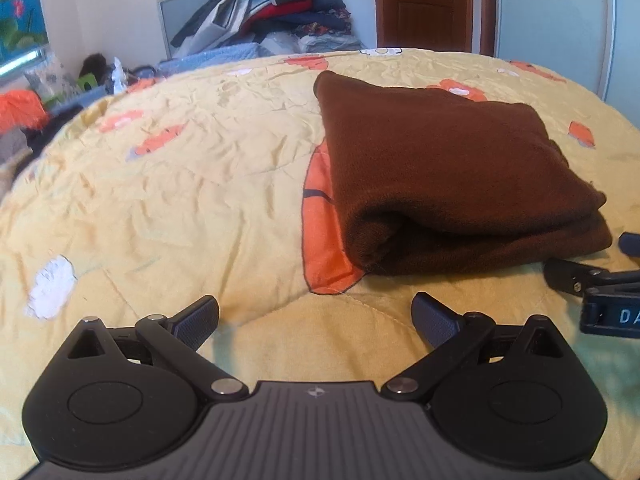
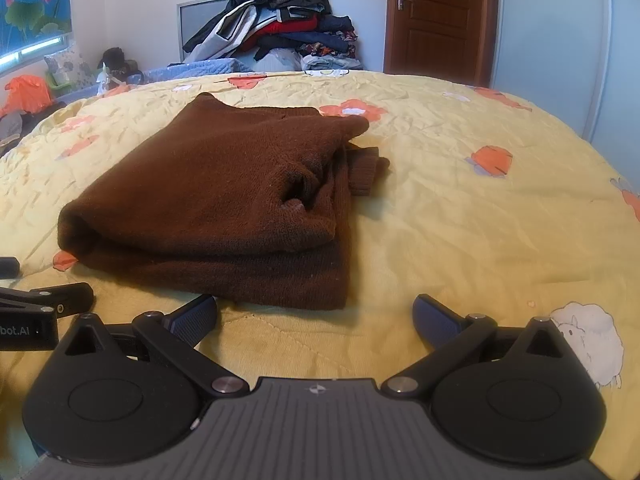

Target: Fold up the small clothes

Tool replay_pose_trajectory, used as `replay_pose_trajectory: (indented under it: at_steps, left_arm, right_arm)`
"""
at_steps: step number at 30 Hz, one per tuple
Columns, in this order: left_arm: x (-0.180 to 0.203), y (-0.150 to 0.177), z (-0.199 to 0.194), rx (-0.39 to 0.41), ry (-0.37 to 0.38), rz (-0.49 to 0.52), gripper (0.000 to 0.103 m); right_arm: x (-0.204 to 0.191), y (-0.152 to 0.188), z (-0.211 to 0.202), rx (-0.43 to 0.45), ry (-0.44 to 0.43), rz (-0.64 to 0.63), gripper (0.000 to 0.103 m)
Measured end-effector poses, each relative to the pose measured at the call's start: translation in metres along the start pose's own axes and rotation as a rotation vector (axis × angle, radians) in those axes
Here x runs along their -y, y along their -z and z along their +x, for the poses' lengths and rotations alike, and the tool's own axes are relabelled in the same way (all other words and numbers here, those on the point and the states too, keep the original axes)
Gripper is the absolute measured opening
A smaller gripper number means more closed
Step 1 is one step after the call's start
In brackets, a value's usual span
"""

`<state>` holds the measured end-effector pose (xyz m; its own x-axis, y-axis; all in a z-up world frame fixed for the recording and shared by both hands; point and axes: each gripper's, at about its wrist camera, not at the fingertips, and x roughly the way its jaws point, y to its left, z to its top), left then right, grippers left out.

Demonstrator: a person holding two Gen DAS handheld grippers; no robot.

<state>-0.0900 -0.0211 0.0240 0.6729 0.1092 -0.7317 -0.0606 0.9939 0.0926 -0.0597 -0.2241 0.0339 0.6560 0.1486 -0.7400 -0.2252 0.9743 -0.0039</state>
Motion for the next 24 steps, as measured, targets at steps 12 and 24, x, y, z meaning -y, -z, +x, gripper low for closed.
replay_pose_trajectory:
  at_steps: [12, 24]
  left_arm:
    - [-0.012, 0.009, 0.009, 0.078, 0.042, -0.098, 0.103]
    - [-0.014, 0.010, 0.009, 0.077, 0.053, -0.096, 0.103]
  right_arm:
    - [-0.003, 0.002, 0.000, -0.001, 0.009, -0.011, 0.103]
    - [-0.004, 0.002, 0.000, -0.001, 0.011, -0.012, 0.103]
